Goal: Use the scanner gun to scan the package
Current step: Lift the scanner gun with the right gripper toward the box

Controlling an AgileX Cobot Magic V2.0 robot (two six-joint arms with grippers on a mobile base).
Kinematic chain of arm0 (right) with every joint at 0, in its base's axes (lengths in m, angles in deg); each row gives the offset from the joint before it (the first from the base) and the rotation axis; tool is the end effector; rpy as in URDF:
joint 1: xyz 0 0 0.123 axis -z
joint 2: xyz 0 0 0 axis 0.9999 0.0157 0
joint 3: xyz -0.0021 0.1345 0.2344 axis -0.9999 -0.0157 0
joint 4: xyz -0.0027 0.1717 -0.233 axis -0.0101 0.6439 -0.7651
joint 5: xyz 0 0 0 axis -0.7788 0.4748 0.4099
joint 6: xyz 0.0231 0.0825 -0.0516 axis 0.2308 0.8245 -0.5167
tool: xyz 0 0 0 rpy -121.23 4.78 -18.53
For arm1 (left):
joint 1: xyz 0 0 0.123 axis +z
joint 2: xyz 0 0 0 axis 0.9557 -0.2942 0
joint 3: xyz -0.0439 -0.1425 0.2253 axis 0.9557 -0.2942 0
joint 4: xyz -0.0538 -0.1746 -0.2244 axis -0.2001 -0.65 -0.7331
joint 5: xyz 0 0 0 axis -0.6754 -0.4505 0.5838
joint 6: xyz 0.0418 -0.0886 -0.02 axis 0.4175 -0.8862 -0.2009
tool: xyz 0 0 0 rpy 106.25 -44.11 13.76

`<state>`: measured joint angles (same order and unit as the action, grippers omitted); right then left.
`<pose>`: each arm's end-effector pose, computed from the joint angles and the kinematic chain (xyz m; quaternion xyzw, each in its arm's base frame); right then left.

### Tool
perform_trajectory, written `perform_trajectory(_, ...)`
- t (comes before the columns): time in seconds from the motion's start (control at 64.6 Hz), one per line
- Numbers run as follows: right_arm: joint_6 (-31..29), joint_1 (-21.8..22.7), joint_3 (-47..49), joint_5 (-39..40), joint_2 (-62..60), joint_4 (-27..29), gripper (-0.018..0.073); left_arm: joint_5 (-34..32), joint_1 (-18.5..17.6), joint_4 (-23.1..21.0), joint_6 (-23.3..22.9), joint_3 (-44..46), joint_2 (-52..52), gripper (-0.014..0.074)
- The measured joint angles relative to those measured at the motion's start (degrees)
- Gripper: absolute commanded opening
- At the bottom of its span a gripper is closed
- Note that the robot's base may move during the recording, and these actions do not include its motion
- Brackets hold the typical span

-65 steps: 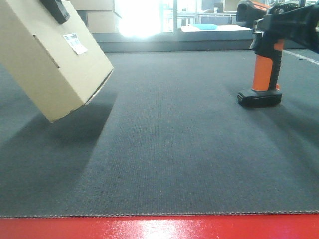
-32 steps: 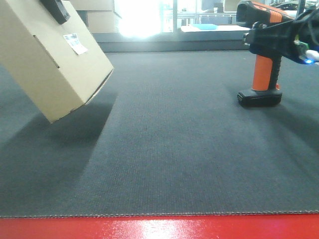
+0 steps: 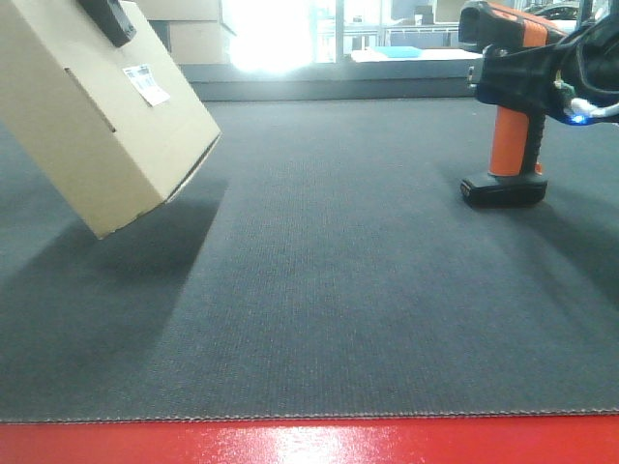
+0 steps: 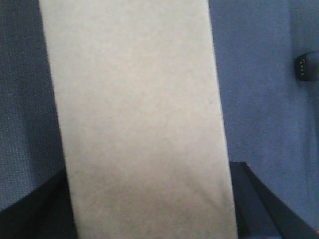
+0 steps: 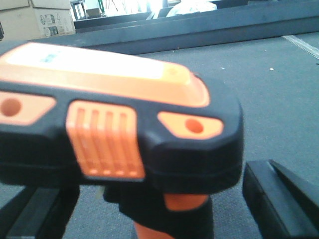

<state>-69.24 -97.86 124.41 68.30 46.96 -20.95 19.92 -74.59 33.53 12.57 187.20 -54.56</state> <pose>0.3652 0.0331 0.1488 0.0894 0.7503 0.0253 0.6546 0.4181 -0.0530 0.3078 0.0128 0.9615 -0.2142 0.1715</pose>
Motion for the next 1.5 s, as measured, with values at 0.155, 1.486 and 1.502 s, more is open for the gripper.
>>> perform_trajectory(0.155, 0.0, 0.0, 0.9, -0.3, 0.5, 0.1, 0.0561, 0.0, 0.0, 0.0, 0.0, 0.0, 0.0, -0.0111)
perform_trajectory(1.486, -17.5, 0.0, 1.0, -12.2, -14.0, 3.2, -0.0154, 0.0, 0.0, 0.0, 0.0, 0.0, 0.0, -0.0111)
perform_trajectory(1.502, -18.2, 0.0, 1.0, -12.7, -14.5, 3.2, -0.0154, 0.0, 0.0, 0.0, 0.0, 0.0, 0.0, -0.0111)
